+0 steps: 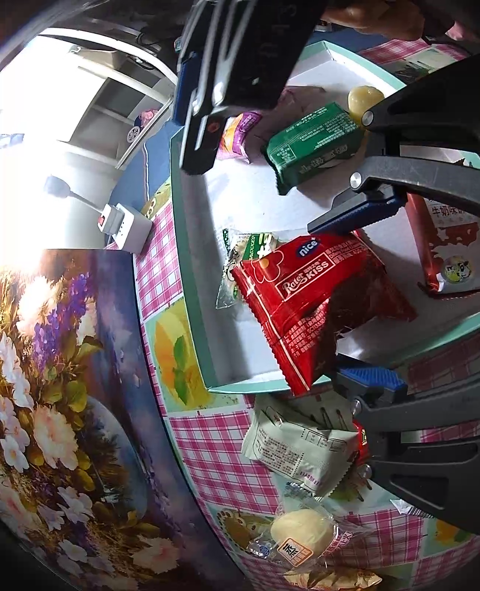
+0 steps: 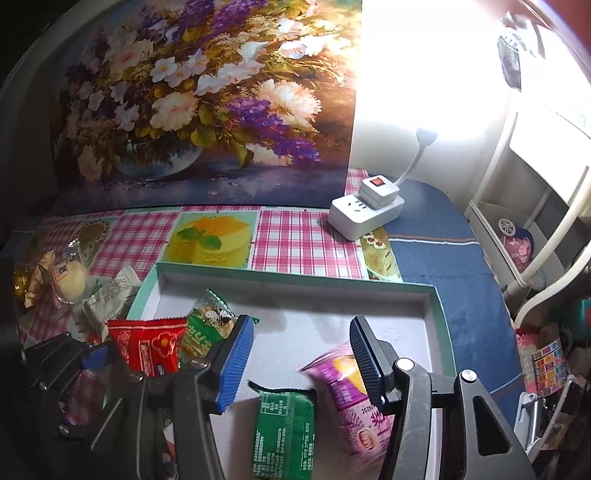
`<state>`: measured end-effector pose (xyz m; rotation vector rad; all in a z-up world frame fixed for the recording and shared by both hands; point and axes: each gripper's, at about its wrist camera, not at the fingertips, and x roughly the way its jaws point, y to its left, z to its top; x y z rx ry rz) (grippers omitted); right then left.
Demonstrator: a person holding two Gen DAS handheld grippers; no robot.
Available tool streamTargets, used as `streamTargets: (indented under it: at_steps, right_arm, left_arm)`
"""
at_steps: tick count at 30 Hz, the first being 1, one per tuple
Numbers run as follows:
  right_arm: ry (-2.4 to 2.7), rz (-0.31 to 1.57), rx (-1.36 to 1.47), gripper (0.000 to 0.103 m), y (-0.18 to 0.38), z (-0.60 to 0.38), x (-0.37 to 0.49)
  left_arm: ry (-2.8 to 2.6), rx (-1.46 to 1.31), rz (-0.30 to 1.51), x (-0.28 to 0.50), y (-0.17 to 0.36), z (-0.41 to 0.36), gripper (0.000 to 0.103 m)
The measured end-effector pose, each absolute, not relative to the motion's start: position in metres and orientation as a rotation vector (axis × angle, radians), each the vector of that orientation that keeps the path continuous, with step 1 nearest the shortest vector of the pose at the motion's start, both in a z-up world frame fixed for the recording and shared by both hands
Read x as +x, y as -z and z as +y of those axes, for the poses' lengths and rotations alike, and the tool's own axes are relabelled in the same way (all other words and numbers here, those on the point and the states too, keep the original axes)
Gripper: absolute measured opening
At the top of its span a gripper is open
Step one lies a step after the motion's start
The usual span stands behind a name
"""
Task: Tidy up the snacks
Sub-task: 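Lower both held snacks into the tray and open both grippers, then withdraw both open grippers from the tray toward the remaining snacks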
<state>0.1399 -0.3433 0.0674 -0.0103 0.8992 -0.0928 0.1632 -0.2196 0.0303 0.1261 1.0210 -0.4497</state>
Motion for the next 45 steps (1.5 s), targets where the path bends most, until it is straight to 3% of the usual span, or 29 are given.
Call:
streamTargets:
  at_steps: [3, 5, 10, 13, 25, 40, 42, 45]
  right_arm:
    - [0.101, 0.892, -0.008, 0.059, -0.068, -0.346, 0.129]
    - [0.104, 0.885, -0.007, 0.059, -0.07, -0.346, 0.122]
    - [0.098, 0.885, -0.008, 0.059, -0.068, -0.342, 0.106]
    - [0.093, 0.9, 0.004, 0.059, -0.062, -0.342, 0.098]
    - [0.093, 0.903, 0.071, 0.061, -0.06, -0.347, 0.081]
    - [0.006, 0.966, 0.063, 0.064, -0.045, -0.309, 0.085]
    - [-0.006, 0.973, 0.06, 0.074, -0.044, -0.303, 0.087]
    - [-0.022, 0.975, 0.047, 0.076, -0.045, -0.291, 0.089]
  left_arm:
    - [0.449, 0.126, 1.01, 0.162, -0.034, -0.219, 0.069]
    - [0.463, 0.121, 1.0, 0.161, -0.037, -0.219, 0.078]
    - [0.47, 0.1, 0.987, 0.156, -0.042, -0.216, 0.082]
    - [0.46, 0.103, 0.977, 0.152, -0.046, -0.211, 0.097]
    - [0.411, 0.041, 0.9, 0.141, -0.068, -0.177, 0.097]
    - [0.165, -0.078, 0.879, 0.141, -0.07, -0.074, 0.098]
    - [0.129, -0.092, 0.883, 0.142, -0.067, -0.059, 0.098]
    - [0.084, -0.117, 0.891, 0.142, -0.064, -0.039, 0.098]
